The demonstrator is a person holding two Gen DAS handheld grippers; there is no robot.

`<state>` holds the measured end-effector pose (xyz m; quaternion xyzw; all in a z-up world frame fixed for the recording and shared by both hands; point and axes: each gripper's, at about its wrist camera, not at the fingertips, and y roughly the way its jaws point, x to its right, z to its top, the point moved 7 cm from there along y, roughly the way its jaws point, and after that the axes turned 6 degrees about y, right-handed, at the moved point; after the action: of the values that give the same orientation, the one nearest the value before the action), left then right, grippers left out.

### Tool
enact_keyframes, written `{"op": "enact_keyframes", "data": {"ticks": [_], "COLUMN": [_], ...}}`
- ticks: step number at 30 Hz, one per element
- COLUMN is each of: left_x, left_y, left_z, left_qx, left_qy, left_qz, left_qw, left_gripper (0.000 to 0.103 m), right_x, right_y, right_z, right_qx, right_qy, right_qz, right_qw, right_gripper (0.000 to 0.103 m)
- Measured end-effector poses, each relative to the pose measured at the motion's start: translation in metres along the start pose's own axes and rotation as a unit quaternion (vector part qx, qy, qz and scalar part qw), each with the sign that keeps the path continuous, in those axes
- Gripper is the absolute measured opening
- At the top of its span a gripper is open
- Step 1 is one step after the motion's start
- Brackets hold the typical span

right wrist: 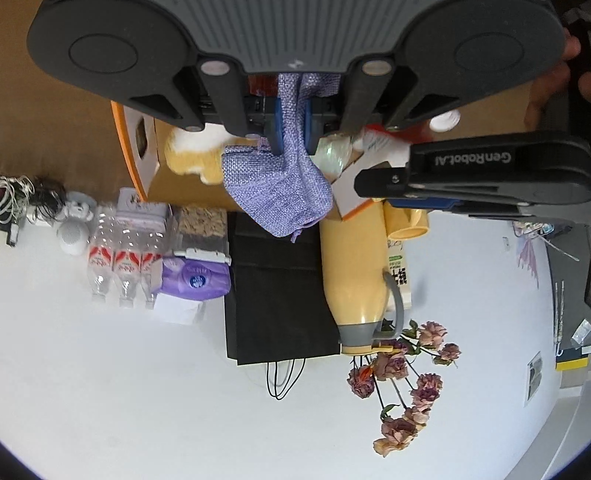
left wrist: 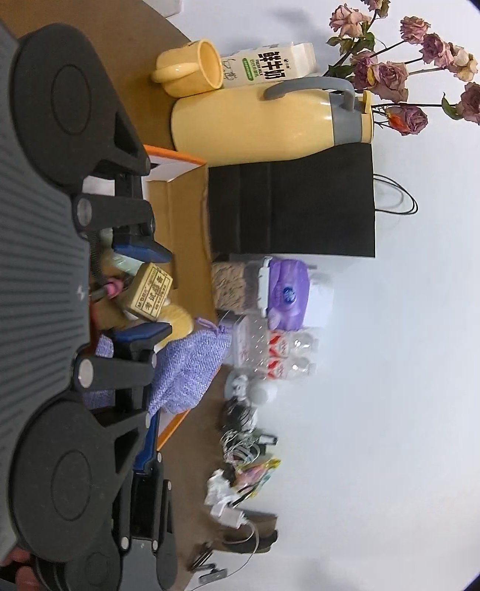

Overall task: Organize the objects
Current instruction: 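Lower the gold block and purple bag into the box and open both tools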

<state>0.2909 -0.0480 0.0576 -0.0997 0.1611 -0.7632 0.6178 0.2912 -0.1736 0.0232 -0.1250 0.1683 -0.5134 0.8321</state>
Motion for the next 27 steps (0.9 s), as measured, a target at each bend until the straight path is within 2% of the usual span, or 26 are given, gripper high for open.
{"op": "enact_keyframes", "data": {"ticks": [8, 14, 18, 24, 25, 27], "left_x": [-0.015, -0.028, -0.028, -0.026, -0.026, -0.026], "left_y": [0.055, 0.095, 0.099, 0.099, 0.099, 0.097], "left_z": [0.018, -0.001, -0.007, -0.01, -0.01, -0.009], "left_qx": [-0.001, -0.037, -0.043, -0.046, -0.045, -0.041], "left_qy": [-0.016, -0.03, -0.025, -0.017, -0.018, -0.019], "left_qz": [0.01, 0.028, 0.027, 0.034, 0.035, 0.034], "left_qw": [0.9998, 0.9985, 0.9984, 0.9982, 0.9982, 0.9984], "left_gripper": [0.036, 0.036, 0.036, 0.037, 0.04, 0.054], "right_x": [0.012, 0.028, 0.036, 0.04, 0.041, 0.042], "right_y": [0.057, 0.093, 0.105, 0.105, 0.105, 0.103], "right_z": [0.026, 0.017, 0.004, -0.002, -0.003, -0.004], "right_qx": [-0.004, -0.025, -0.043, -0.048, -0.049, -0.048], "right_qy": [0.015, 0.032, 0.04, 0.043, 0.043, 0.041], "right_qz": [-0.021, -0.032, -0.033, -0.037, -0.038, -0.046], "right_qw": [1.0, 0.999, 0.998, 0.997, 0.997, 0.997], "right_gripper": [0.01, 0.01, 0.011, 0.015, 0.019, 0.026]}}
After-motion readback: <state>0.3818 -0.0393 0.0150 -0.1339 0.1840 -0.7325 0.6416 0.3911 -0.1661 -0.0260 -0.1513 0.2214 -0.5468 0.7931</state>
